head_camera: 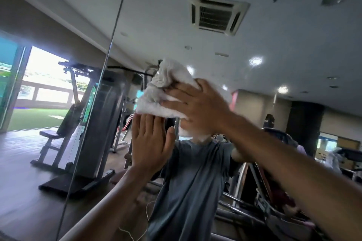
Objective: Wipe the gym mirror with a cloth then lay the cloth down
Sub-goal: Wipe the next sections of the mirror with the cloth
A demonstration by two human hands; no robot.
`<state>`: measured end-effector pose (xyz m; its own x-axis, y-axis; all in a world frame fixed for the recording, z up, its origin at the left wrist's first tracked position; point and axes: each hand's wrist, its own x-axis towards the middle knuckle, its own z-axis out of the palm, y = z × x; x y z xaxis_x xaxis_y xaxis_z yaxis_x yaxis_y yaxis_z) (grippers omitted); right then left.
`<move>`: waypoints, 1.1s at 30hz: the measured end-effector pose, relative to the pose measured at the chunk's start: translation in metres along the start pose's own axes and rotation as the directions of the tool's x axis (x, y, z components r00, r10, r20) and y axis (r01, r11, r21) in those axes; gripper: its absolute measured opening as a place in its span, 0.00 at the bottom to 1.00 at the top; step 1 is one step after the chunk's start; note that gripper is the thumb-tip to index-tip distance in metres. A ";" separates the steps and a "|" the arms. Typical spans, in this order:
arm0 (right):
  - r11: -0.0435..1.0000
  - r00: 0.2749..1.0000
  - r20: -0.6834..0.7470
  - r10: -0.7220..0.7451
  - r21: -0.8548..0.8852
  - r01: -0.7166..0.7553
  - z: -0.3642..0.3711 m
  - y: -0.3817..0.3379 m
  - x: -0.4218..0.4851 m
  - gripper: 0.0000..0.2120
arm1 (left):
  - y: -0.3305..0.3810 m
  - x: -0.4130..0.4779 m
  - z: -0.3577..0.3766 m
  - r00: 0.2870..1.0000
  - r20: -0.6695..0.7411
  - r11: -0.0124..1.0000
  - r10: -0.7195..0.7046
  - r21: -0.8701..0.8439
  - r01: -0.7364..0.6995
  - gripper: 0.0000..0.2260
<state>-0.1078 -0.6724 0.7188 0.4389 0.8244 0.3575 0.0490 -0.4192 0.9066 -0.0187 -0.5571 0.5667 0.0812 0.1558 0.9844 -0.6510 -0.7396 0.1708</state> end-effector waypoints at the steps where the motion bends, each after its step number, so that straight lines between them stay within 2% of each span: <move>1: 0.990 0.989 0.046 -0.142 0.007 0.142 -0.007 0.022 -0.001 0.28 | 0.000 0.000 0.000 1.000 0.002 1.000 -0.001 -0.003 0.001 0.24; 2: 0.977 0.975 0.052 -0.214 -0.005 0.214 -0.013 0.044 0.000 0.28 | 0.001 -0.001 0.000 1.000 0.006 1.000 -0.003 -0.010 0.003 0.26; 3: 0.977 0.976 0.056 -0.209 -0.029 0.211 -0.019 0.065 -0.002 0.28 | 0.000 -0.001 0.000 1.000 0.009 1.000 -0.009 -0.016 0.010 0.28; 4: 0.992 0.992 0.036 -0.119 -0.048 0.120 -0.025 0.083 -0.004 0.28 | -0.001 -0.001 0.001 1.000 0.007 1.000 -0.010 -0.023 0.010 0.29; 5: 0.997 0.999 -0.011 0.042 -0.058 -0.043 -0.030 0.097 -0.009 0.28 | -0.002 -0.002 0.001 1.000 0.004 1.000 -0.004 -0.028 0.004 0.29; 6: 0.970 0.969 -0.083 0.233 -0.050 -0.237 -0.032 0.102 -0.014 0.27 | -0.003 -0.001 0.001 1.000 -0.003 1.000 0.002 -0.028 -0.002 0.29; 7: 0.900 0.892 -0.149 0.427 -0.029 -0.436 -0.032 0.098 -0.017 0.27 | -0.003 -0.001 0.000 1.000 -0.009 1.000 0.007 -0.027 -0.007 0.29; 8: 0.799 0.785 -0.191 0.590 -0.007 -0.602 -0.027 0.084 -0.018 0.26 | -0.002 -0.001 0.001 1.000 -0.013 1.000 0.009 -0.027 -0.009 0.29; 9: 0.717 0.699 -0.218 0.681 0.002 -0.697 -0.018 0.064 -0.019 0.26 | -0.002 -0.001 0.001 1.000 -0.015 1.000 0.006 -0.027 -0.006 0.29; 10: 0.700 0.682 -0.218 0.698 0.010 -0.714 -0.010 0.040 -0.021 0.26 | -0.002 -0.001 0.002 1.000 -0.017 1.000 0.000 -0.026 0.000 0.29; 11: 0.756 0.741 -0.186 0.645 0.018 -0.654 -0.003 0.016 -0.024 0.26 | -0.002 -0.001 0.002 1.000 -0.022 1.000 -0.005 -0.026 0.005 0.29; 12: 0.854 0.845 -0.140 0.517 0.007 -0.521 0.001 -0.003 -0.030 0.27 | -0.003 -0.001 0.003 1.000 -0.026 1.000 -0.009 -0.028 0.008 0.29; 13: 0.946 0.943 -0.090 0.320 -0.012 -0.323 0.003 -0.015 -0.038 0.28 | -0.004 -0.002 0.003 1.000 -0.024 0.999 -0.006 -0.034 0.005 0.30; 14: 0.996 0.995 -0.035 0.092 -0.016 -0.093 0.002 -0.014 -0.047 0.28 | -0.006 -0.003 0.004 1.000 -0.023 0.999 0.013 -0.037 -0.013 0.31; 15: 0.995 0.995 0.010 -0.103 -0.011 0.103 -0.001 -0.001 -0.053 0.27 | -0.008 -0.004 0.004 0.999 -0.022 0.999 0.038 -0.028 -0.039 0.33; 16: 0.977 0.976 0.040 -0.213 -0.001 0.213 -0.005 0.018 -0.057 0.27 | -0.008 -0.004 0.005 0.998 -0.025 0.999 0.052 -0.012 -0.053 0.33; 17: 0.975 0.975 0.034 -0.220 -0.009 0.221 -0.010 0.039 -0.058 0.27 | -0.007 -0.004 0.005 0.998 -0.035 0.999 0.046 -0.002 -0.046 0.32; 18: 0.990 0.990 0.015 -0.139 -0.033 0.140 -0.014 0.061 -0.060 0.28 | -0.006 -0.003 0.005 0.998 -0.048 1.000 0.026 -0.003 -0.027 0.31; 19: 0.998 1.000 -0.017 0.016 -0.059 -0.017 -0.019 0.080 -0.062 0.28 | -0.004 -0.002 0.005 0.998 -0.058 1.000 0.012 -0.009 -0.013 0.29; 20: 0.971 0.972 -0.065 0.226 -0.069 -0.230 -0.024 0.092 -0.064 0.27 | -0.004 -0.002 0.005 0.998 -0.061 1.000 0.010 -0.012 -0.011 0.29; 21: 0.890 0.885 -0.145 0.442 -0.049 -0.453 -0.026 0.092 -0.064 0.26 | -0.003 -0.002 0.004 0.998 -0.061 1.000 0.014 -0.013 -0.014 0.29; 22: 0.758 0.739 -0.224 0.635 -0.004 -0.653 -0.023 0.082 -0.061 0.25 | -0.004 -0.002 0.004 0.998 -0.061 1.000 0.015 -0.014 -0.016 0.29; 23: 0.606 0.574 -0.283 0.769 0.036 -0.794 -0.015 0.063 -0.056 0.24 | -0.004 -0.002 0.004 0.998 -0.060 1.000 0.013 -0.016 -0.014 0.29; 24: 0.514 0.473 -0.307 0.826 0.065 -0.855 -0.008 0.038 -0.050 0.24 | -0.004 -0.003 0.004 0.998 -0.057 1.000 0.007 -0.022 -0.009 0.29; 25: 0.544 0.503 -0.291 0.814 0.076 -0.836 -0.002 0.011 -0.046 0.24 | -0.004 -0.003 0.004 0.998 -0.061 1.000 0.005 -0.029 -0.007 0.29; 26: 0.681 0.652 -0.235 0.721 0.059 -0.730 0.004 -0.013 -0.047 0.25 | -0.004 -0.003 0.005 0.998 -0.064 0.999 0.007 -0.032 -0.009 0.29; 27: 0.844 0.830 -0.168 0.532 0.022 -0.536 0.007 -0.030 -0.052 0.26 | -0.006 -0.003 0.006 0.998 -0.067 0.999 0.015 -0.032 -0.017 0.30; 28: 0.960 0.956 -0.095 0.277 0.000 -0.279 0.007 -0.036 -0.059 0.26 | -0.008 -0.003 0.007 0.998 -0.061 0.999 0.031 -0.025 -0.033 0.31; 29: 0.999 0.999 -0.033 0.035 0.013 -0.035 0.004 -0.026 -0.066 0.27 | -0.010 -0.004 0.008 0.998 -0.047 0.999 0.053 -0.010 -0.053 0.33; 30: 0.991 0.992 0.009 -0.127 0.038 0.126 0.001 -0.006 -0.070 0.26 | -0.011 -0.006 0.008 0.998 -0.031 0.998 0.062 0.005 -0.062 0.34; 31: 0.981 0.982 0.024 -0.187 0.049 0.186 -0.004 0.017 -0.071 0.26 | -0.010 -0.006 0.008 0.998 -0.029 0.999 0.053 0.006 -0.053 0.34; 32: 0.988 0.988 0.012 -0.153 0.025 0.153 -0.010 0.040 -0.072 0.27 | -0.008 -0.005 0.006 0.999 -0.037 0.999 0.033 -0.005 -0.033 0.31; 33: 1.000 0.999 -0.012 -0.030 -0.003 0.030 -0.017 0.063 -0.075 0.27 | -0.006 -0.004 0.005 0.999 -0.041 1.000 0.014 -0.018 -0.014 0.30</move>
<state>-0.1526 -0.7536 0.7527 0.4262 0.8410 0.3331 0.0590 -0.3933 0.9175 -0.0113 -0.5564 0.5622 0.0416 0.1722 0.9842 -0.6656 -0.7298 0.1559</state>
